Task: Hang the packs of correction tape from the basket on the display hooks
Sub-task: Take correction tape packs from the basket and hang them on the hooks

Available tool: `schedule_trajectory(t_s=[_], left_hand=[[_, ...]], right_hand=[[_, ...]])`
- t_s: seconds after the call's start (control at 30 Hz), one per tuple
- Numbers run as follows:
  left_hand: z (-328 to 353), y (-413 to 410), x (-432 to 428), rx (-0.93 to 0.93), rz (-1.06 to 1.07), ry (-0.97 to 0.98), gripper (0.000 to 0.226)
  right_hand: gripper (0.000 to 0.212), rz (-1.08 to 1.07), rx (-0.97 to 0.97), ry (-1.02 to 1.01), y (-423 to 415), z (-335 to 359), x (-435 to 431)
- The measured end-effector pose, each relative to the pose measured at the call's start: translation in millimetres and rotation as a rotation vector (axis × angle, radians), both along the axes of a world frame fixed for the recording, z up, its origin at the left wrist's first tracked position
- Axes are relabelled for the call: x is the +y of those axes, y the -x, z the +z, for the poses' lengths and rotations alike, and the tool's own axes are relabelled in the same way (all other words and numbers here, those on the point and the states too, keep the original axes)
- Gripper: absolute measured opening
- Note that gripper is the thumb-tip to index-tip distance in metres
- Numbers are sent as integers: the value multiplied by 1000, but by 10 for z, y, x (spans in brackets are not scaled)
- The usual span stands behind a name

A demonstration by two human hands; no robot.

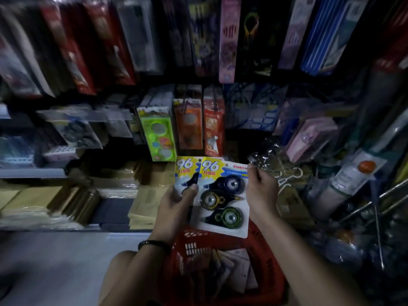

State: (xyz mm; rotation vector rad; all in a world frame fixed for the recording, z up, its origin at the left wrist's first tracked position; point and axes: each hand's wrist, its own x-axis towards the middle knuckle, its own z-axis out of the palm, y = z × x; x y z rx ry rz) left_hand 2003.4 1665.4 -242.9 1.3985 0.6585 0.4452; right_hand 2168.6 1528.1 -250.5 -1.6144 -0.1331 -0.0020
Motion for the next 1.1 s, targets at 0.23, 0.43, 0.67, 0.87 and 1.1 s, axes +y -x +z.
schedule_trajectory(t_s=[0.23, 0.43, 0.67, 0.87, 1.1], left_hand=[[651, -59, 76, -204, 63, -30, 40], [1298, -202, 335, -365, 160, -204, 45], [2211, -382, 593, -484, 177, -294, 39], [2885, -409, 957, -525, 211, -335, 40], [3589, -605, 1471, -635, 284, -486, 9]], right_hand=[[36, 223, 24, -188, 41, 769, 195], [85, 564, -152, -162, 217, 1315, 212], [90, 543, -324, -180, 95, 2108, 443], [90, 549, -484, -185, -207, 2885, 679], [93, 515, -600, -135, -680, 3873, 989]])
